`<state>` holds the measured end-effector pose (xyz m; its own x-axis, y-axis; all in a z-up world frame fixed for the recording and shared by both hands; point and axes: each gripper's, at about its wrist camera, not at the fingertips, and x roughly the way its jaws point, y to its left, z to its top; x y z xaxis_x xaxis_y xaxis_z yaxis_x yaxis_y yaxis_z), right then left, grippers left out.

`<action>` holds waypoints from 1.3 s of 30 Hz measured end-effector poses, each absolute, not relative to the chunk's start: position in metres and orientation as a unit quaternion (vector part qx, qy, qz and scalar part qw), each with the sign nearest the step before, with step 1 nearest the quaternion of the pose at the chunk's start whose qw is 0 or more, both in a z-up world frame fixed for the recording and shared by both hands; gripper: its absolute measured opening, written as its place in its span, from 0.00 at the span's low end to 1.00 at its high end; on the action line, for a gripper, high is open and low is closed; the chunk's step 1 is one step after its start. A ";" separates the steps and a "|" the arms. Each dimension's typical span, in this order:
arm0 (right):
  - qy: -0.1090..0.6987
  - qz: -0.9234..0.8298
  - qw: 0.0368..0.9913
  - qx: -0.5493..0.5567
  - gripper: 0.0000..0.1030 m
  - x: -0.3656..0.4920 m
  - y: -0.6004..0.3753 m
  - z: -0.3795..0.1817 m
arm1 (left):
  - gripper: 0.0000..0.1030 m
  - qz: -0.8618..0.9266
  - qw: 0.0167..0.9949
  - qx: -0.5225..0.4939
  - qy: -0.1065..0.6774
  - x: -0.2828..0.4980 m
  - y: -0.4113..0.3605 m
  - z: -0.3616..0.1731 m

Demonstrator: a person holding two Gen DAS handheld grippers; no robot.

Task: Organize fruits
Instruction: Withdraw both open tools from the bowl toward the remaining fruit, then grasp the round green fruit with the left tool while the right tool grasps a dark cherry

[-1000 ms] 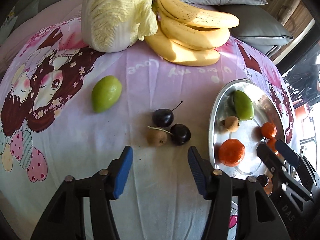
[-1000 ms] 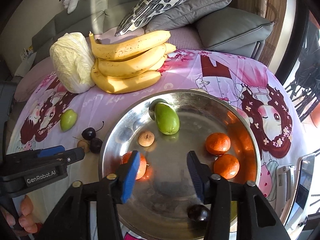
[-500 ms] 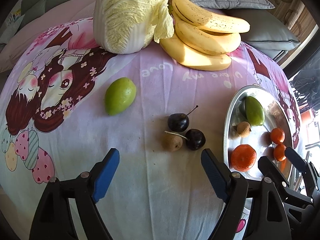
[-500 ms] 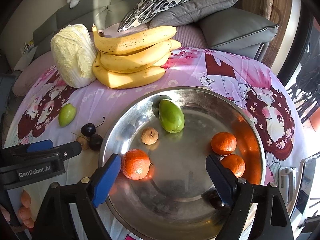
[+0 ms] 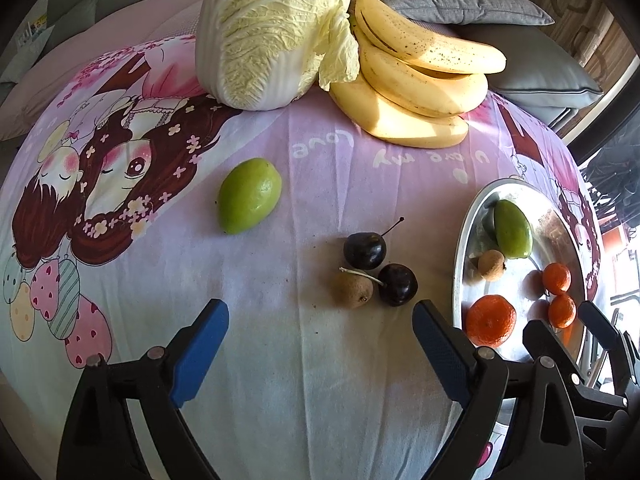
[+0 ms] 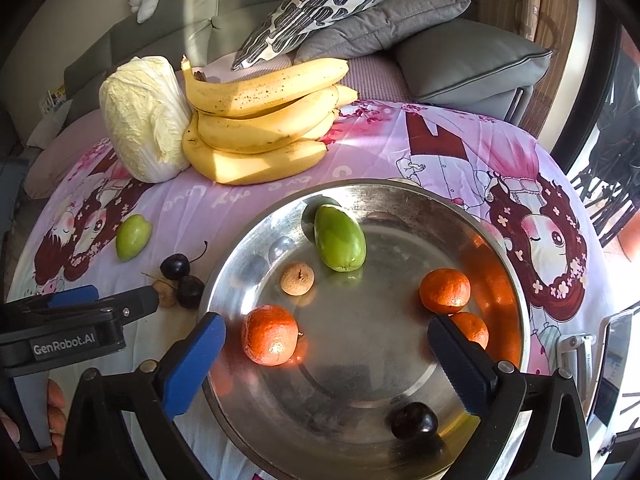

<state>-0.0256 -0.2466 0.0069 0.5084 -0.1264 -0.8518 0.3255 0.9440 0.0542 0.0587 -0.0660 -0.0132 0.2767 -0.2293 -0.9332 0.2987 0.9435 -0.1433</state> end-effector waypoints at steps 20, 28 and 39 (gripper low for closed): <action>0.431 -0.092 0.892 0.097 1.00 -0.008 -0.221 0.020 | 0.91 -0.158 0.811 -0.034 0.562 0.091 -0.026 -0.013; 0.438 -0.050 0.891 0.106 1.00 0.014 -0.206 0.028 | 0.91 -0.162 0.825 -0.024 0.540 0.110 -0.021 -0.006; 0.535 0.016 0.834 0.132 1.00 0.065 -0.207 0.027 | 0.91 -0.183 0.808 -0.010 0.560 0.139 -0.023 -0.007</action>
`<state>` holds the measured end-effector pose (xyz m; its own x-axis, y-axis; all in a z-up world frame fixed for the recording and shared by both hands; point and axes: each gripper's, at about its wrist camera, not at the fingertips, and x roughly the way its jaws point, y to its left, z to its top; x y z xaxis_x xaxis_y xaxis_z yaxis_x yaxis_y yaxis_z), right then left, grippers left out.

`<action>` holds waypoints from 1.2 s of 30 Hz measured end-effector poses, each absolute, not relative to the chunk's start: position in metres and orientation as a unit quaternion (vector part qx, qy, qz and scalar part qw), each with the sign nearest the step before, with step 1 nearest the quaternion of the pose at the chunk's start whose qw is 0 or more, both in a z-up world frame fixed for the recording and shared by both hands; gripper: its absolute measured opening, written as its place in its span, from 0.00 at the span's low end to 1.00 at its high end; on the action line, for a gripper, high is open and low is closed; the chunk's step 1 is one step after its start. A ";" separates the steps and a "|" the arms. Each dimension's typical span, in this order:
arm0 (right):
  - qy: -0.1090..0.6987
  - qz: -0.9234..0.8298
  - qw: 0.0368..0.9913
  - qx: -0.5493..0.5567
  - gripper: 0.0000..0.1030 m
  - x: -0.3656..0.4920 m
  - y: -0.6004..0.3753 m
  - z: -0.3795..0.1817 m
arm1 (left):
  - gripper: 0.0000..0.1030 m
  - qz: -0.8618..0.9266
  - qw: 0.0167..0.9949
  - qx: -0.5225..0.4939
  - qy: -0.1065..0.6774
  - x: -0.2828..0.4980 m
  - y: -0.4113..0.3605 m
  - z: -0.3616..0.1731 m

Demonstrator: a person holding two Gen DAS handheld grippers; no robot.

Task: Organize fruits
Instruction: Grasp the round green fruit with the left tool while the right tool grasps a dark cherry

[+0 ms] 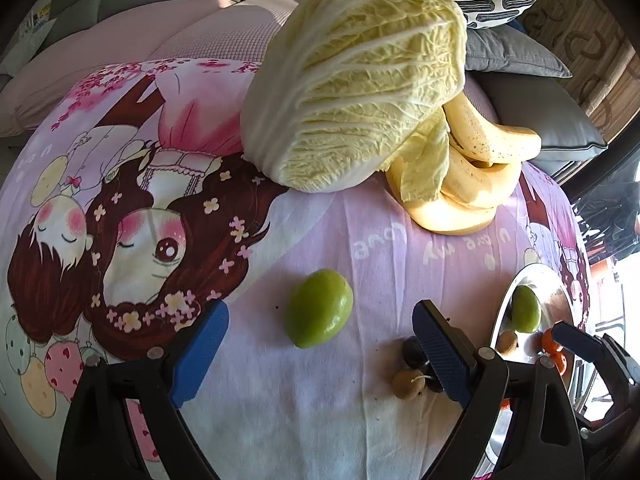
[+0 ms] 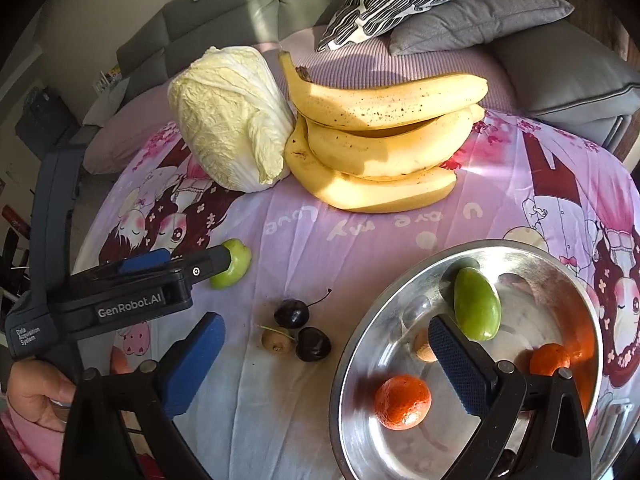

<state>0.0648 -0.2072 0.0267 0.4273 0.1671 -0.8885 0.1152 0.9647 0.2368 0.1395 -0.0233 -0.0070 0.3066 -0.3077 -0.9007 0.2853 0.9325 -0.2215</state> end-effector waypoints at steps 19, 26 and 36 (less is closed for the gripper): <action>0.634 0.058 0.767 0.085 0.53 0.114 -0.164 -0.020 | 0.78 -0.195 0.775 -0.021 0.601 0.162 -0.033 -0.039; 0.649 0.049 0.753 0.100 0.44 0.118 -0.163 -0.038 | 0.57 -0.194 0.771 -0.016 0.606 0.165 -0.036 -0.047; 0.646 0.038 0.754 0.118 0.32 0.122 -0.163 -0.048 | 0.43 -0.194 0.771 -0.001 0.606 0.166 -0.046 -0.051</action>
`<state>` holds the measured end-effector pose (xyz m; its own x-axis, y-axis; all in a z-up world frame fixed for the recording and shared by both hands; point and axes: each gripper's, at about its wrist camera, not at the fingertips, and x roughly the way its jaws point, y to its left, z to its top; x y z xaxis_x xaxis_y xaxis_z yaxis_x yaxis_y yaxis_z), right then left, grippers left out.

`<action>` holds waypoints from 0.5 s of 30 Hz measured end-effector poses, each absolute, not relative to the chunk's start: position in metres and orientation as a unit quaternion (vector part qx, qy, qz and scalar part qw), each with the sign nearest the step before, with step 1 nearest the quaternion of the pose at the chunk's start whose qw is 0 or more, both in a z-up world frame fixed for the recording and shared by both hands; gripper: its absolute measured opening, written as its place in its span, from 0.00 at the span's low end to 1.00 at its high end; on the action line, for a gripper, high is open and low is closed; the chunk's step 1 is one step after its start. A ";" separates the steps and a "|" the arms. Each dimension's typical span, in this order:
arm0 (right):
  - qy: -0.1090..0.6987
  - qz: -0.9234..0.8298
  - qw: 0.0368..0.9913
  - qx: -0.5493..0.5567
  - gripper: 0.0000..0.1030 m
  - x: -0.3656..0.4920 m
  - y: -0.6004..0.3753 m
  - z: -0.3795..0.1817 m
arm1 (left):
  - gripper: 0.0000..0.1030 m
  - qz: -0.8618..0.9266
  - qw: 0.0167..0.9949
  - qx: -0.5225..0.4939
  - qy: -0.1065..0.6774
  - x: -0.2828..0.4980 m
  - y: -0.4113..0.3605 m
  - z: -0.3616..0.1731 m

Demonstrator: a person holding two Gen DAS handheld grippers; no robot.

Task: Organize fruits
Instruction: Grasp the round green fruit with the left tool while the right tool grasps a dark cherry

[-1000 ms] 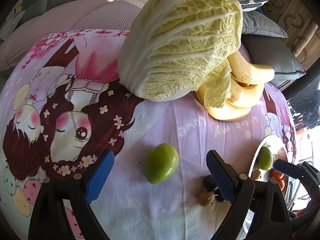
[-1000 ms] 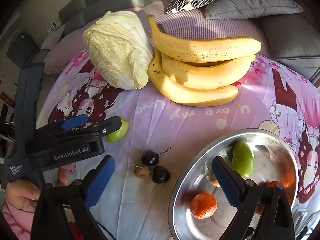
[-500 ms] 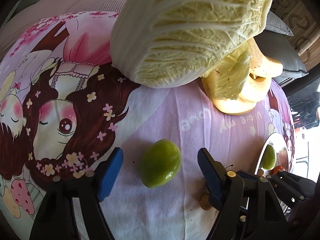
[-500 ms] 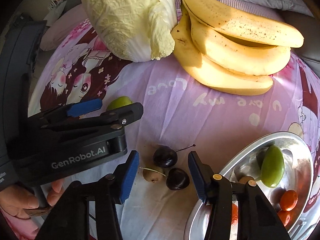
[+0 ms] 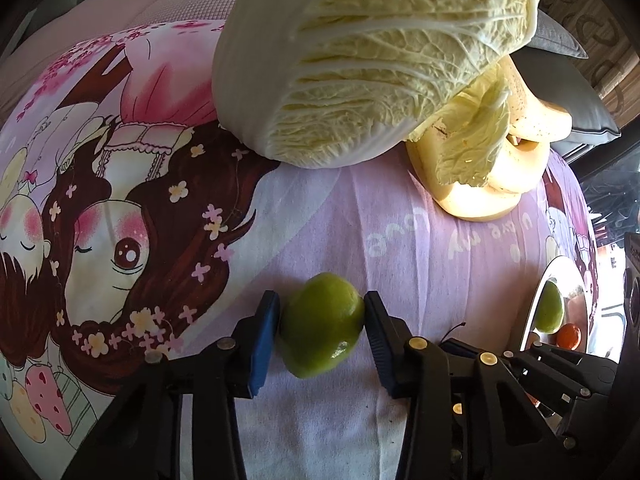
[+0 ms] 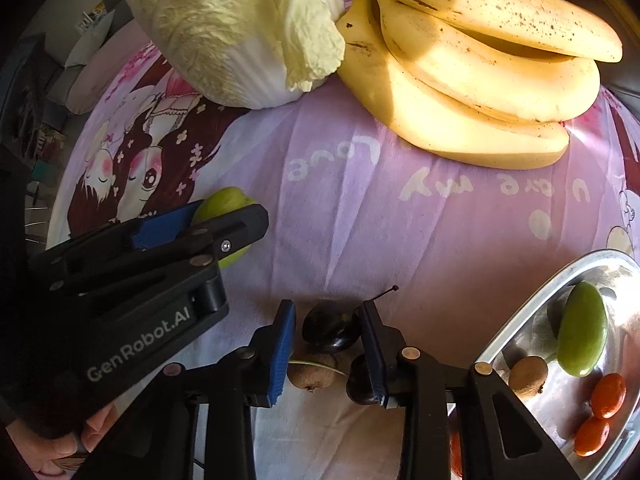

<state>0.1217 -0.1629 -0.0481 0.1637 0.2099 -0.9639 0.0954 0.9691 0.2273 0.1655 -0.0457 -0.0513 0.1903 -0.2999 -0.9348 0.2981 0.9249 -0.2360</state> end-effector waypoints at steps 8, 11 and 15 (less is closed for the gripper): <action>0.631 0.031 0.759 0.158 0.30 0.115 -0.178 -0.048 | 0.43 -0.196 0.768 -0.009 0.610 0.168 -0.043 -0.059; 0.618 0.020 0.763 0.189 0.30 0.107 -0.186 -0.048 | 0.43 -0.198 0.768 -0.012 0.609 0.169 -0.040 -0.061; 0.601 0.007 0.770 0.215 0.29 0.096 -0.194 -0.048 | 0.43 -0.198 0.769 -0.008 0.608 0.168 -0.036 -0.061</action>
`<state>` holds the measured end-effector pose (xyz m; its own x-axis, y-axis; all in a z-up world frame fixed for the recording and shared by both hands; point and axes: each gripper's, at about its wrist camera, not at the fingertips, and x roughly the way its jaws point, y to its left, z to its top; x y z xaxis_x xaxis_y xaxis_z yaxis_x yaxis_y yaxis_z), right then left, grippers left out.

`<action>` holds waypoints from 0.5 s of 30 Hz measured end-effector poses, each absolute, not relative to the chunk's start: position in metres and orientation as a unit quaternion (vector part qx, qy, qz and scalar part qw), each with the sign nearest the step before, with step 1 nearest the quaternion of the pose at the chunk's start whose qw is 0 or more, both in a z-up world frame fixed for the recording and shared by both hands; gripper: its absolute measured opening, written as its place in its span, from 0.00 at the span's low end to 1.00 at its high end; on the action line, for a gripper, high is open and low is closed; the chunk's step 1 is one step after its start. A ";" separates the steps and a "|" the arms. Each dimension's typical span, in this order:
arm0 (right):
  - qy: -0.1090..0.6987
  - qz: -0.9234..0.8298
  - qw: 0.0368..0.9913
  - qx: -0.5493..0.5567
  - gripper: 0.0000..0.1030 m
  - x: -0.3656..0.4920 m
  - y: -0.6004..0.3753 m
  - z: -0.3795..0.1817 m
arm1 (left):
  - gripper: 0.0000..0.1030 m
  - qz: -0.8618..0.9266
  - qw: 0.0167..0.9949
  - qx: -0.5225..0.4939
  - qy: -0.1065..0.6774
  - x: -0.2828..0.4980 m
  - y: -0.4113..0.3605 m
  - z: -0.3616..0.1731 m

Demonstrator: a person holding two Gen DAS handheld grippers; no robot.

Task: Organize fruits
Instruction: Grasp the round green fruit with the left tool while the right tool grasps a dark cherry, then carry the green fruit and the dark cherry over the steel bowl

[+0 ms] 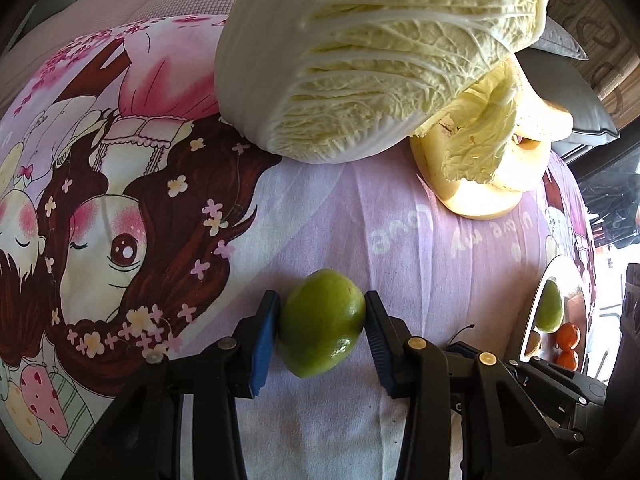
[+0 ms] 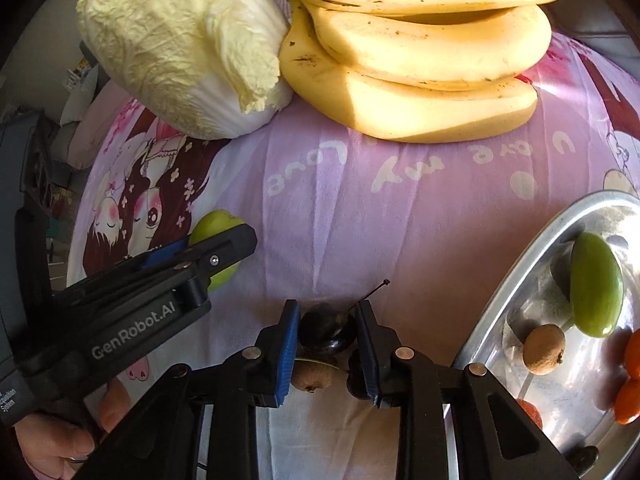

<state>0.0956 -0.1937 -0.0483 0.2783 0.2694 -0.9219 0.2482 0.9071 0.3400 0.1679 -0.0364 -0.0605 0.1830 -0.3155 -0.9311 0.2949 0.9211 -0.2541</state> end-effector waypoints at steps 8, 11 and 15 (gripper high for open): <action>0.567 -0.014 0.782 0.260 0.29 0.069 -0.208 -0.033 | 0.42 -0.194 0.771 -0.008 0.606 0.162 -0.038 -0.053; 0.551 -0.021 0.787 0.277 0.29 0.056 -0.216 -0.026 | 0.42 -0.191 0.772 -0.013 0.606 0.160 -0.034 -0.050; 0.530 -0.027 0.800 0.279 0.29 0.047 -0.222 -0.015 | 0.42 -0.187 0.776 -0.022 0.601 0.157 -0.026 -0.042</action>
